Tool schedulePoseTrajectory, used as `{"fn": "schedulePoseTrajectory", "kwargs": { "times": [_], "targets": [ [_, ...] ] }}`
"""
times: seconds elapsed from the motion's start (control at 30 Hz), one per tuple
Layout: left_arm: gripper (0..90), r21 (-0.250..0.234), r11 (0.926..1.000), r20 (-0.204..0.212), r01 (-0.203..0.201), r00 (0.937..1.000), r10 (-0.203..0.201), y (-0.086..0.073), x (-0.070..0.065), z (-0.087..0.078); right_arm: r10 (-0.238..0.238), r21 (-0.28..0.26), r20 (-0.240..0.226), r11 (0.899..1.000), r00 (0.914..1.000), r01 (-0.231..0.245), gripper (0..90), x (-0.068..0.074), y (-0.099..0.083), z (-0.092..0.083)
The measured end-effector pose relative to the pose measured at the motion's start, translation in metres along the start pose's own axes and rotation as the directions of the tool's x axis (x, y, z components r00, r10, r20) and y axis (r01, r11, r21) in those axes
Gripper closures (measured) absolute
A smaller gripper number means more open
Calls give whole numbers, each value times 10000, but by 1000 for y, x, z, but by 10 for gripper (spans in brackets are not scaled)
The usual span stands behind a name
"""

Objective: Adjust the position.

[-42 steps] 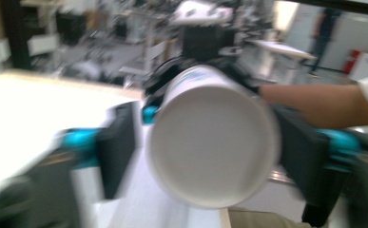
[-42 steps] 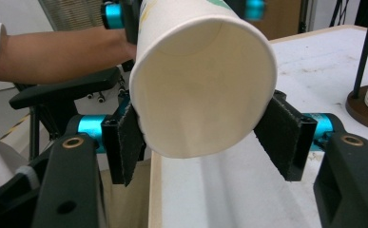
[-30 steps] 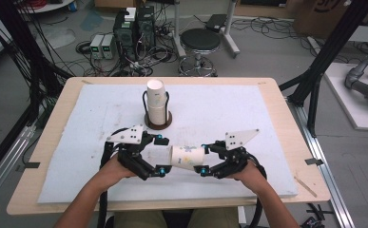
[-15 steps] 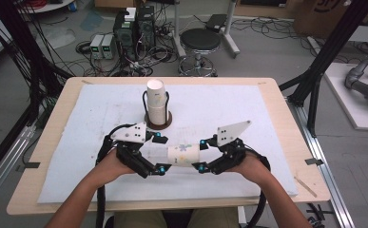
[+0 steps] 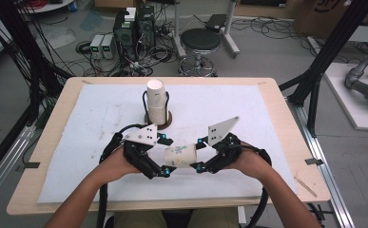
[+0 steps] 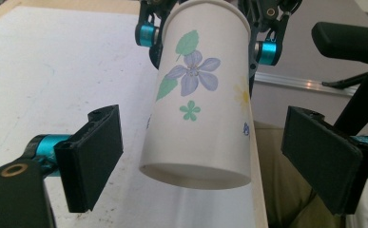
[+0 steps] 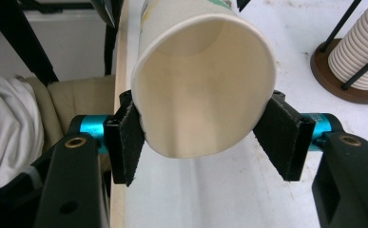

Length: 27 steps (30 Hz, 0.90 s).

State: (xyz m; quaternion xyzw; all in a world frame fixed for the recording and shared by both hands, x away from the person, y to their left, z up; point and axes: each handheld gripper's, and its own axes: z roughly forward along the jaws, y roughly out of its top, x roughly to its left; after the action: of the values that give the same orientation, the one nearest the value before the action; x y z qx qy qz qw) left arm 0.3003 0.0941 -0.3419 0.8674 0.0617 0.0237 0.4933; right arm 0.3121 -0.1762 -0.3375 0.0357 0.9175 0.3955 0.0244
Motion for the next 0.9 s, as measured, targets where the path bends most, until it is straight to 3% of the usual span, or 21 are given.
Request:
{"fn": "schedulePoseTrajectory", "kwargs": {
  "times": [0.13, 0.37, 0.47, 0.77, 0.9],
  "targets": [
    [166, 511, 9984, 62, -245, 9997, 242, 2, -1, 6, -193, 530, 78, 9984, 9998, 189, 378, 1, 6, 1],
    [175, 903, 9955, 125, -294, 9995, 284, 3, -1, 14, -544, 1470, 39, 9877, 9985, 532, 376, 3, 17, 7],
    [188, 1252, 9915, 197, -367, 9992, 345, 3, -1, 19, -782, 2080, -3, 9751, 9969, 766, 377, 5, 24, 11],
    [267, 1643, 9856, 461, -404, 9984, 332, 2, 0, 27, -1065, 2705, -146, 9568, 9942, 1064, 376, 7, 32, 18],
    [284, 1893, 9809, 560, -441, 9978, 341, 2, 1, 30, -1125, 3177, -187, 9415, 9935, 1126, 377, 9, 32, 22]
  ]
}}
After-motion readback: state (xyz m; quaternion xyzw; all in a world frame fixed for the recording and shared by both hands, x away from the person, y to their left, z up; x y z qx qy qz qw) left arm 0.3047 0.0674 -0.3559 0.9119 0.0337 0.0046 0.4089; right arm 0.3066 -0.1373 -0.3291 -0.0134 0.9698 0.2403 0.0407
